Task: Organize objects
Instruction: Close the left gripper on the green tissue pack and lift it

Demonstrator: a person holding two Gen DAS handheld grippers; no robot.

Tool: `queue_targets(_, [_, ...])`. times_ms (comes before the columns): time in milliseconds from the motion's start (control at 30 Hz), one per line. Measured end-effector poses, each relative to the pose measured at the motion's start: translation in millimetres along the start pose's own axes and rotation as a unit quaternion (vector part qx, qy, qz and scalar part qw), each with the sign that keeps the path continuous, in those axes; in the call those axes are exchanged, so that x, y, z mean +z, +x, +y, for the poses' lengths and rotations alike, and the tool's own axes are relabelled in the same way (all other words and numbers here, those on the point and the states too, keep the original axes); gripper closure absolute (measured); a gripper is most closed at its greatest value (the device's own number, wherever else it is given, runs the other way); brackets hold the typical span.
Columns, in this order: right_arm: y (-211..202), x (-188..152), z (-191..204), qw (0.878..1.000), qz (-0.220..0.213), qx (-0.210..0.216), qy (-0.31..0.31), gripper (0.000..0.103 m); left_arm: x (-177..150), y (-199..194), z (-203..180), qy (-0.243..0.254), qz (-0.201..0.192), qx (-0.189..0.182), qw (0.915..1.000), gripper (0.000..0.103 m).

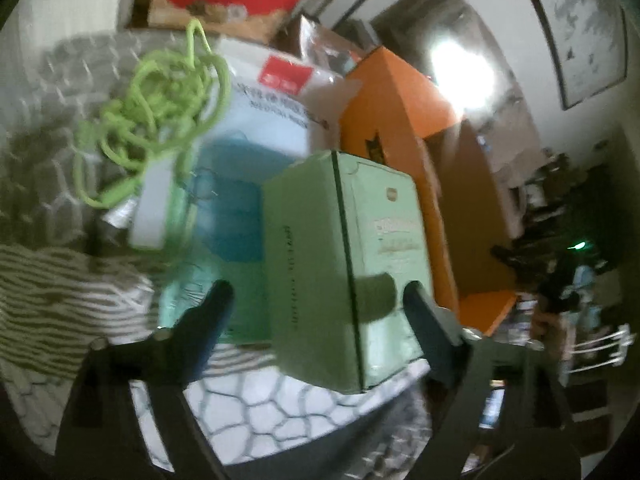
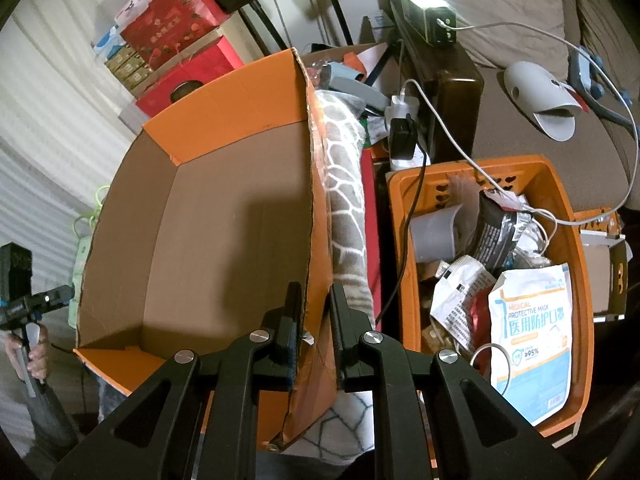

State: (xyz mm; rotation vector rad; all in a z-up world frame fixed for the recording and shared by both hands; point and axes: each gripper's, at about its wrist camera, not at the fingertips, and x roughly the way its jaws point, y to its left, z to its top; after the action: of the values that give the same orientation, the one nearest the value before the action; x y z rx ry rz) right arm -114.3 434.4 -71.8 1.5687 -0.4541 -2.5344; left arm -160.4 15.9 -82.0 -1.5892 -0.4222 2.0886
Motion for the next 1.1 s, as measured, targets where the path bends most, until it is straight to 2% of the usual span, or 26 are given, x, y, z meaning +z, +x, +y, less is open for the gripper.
queue_targets(133, [0, 0, 0, 1.0, 0.0, 0.0, 0.0, 0.09, -18, -11, -19, 0.051, -0.042, 0.064, 0.9958, 0.013])
queue_targets(233, [0, 0, 0, 1.0, 0.0, 0.001, 0.001, 0.09, -42, -13, -40, 0.111, -0.082, 0.125, 0.9825, 0.01])
queue_targets(267, [0, 0, 0, 1.0, 0.0, 0.001, 0.001, 0.09, -53, -13, -48, 0.135, -0.098, 0.149, 0.9746, 0.01])
queue_targets(367, [0, 0, -1, 1.0, -0.001, 0.001, 0.003, 0.09, -72, -10, -62, 0.173, -0.126, 0.167, 0.9625, 0.009])
queue_targets(533, [0, -1, -1, 1.0, 0.0, -0.001, 0.003, 0.09, -80, 4, -76, 0.207, -0.128, 0.185, 0.952, 0.009])
queue_targets(600, [0, -1, -1, 1.0, 0.0, -0.002, 0.003, 0.09, -80, 5, -76, 0.213, -0.13, 0.191, 0.9493, 0.008])
queue_targets(733, [0, -1, -1, 1.0, -0.001, 0.0, 0.004, 0.09, -76, -1, -64, 0.199, -0.14, 0.198, 0.9496, 0.008])
queue_targets(900, [1, -1, 0, 1.0, 0.0, -0.001, 0.003, 0.09, -59, -17, -36, 0.167, -0.161, 0.238, 0.943, 0.008])
queue_targets(1000, [0, -1, 0, 1.0, 0.0, -0.002, 0.003, 0.09, -48, -28, -14, 0.131, -0.172, 0.245, 0.9451, 0.01])
queue_targets(1100, [0, -1, 1, 1.0, 0.0, -0.003, 0.003, 0.09, -48, -38, -9, 0.126, -0.181, 0.218, 0.9507, 0.01])
